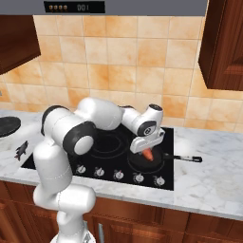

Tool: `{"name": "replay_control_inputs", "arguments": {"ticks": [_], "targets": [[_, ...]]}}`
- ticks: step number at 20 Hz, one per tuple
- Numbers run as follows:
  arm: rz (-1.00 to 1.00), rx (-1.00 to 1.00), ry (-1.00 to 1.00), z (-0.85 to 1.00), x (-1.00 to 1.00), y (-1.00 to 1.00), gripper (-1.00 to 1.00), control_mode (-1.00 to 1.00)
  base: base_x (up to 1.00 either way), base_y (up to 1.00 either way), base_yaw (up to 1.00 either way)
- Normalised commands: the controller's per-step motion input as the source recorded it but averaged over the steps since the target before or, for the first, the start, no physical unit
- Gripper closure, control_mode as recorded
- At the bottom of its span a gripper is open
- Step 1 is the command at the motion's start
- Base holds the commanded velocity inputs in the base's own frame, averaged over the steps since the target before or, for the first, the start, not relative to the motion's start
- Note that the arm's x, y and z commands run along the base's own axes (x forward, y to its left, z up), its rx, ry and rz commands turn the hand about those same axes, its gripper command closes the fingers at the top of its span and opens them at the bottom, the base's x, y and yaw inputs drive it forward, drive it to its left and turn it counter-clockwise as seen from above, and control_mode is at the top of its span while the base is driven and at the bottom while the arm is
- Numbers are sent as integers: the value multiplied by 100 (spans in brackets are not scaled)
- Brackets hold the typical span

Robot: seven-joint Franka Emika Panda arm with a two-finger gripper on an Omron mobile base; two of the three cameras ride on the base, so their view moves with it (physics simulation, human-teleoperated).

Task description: Place both pans onto different burners. Then place the sweet potato and the fish on different pans.

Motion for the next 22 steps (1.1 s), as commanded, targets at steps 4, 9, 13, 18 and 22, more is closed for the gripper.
{"name": "replay_control_inputs", "arguments": {"ticks": [4,9,13,18,22], "targets": [[0,0,0,-20,15,0,100,-100,0,0,0],[0,0,0,-14,11,0,100,-100,0,0,0],[0,0,0,-6,6,0,100,-100,0,0,0],[0,0,0,-14,0,0,100,-100,0,0,0],[0,0,0,-17,0,0,100,-100,0,0,0]]}}
